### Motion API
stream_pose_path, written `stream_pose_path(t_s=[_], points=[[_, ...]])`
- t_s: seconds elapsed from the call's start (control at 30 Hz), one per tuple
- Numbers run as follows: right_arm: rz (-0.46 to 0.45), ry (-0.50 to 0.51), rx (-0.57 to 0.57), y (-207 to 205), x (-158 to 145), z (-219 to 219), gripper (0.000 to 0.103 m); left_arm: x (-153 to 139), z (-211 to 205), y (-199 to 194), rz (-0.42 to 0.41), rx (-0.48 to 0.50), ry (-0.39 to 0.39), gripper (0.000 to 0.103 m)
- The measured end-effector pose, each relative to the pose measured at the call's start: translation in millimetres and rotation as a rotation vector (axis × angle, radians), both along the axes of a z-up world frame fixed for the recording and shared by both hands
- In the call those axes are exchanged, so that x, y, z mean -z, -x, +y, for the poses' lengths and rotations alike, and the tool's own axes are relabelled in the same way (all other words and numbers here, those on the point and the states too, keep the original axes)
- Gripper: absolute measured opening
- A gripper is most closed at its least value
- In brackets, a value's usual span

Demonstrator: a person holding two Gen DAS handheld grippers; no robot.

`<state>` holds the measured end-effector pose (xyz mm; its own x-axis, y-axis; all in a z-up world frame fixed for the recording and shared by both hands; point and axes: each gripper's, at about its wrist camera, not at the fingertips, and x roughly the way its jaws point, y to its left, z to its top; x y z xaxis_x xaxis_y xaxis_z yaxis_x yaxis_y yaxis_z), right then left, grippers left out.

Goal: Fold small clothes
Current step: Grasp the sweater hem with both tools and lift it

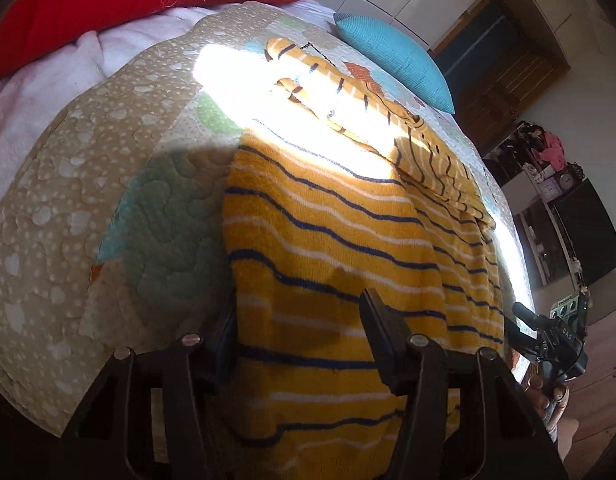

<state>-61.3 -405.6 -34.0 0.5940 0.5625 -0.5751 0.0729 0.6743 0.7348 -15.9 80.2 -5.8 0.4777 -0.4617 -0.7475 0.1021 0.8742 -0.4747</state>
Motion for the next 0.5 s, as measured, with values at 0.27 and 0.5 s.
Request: stream_pose_path(t_s=[0.27,0.5], points=[[0.0,-0.198,-0.151,46.7,28.0,40.0,0.059,19.1,8.2,48.7,0.059,0.029,0.111,0.033],[0.066,-0.237,-0.185,66.2,58.3,69.9,0.059,34.2,-2.5,60.2,0.078,0.036,0.107,0.042]])
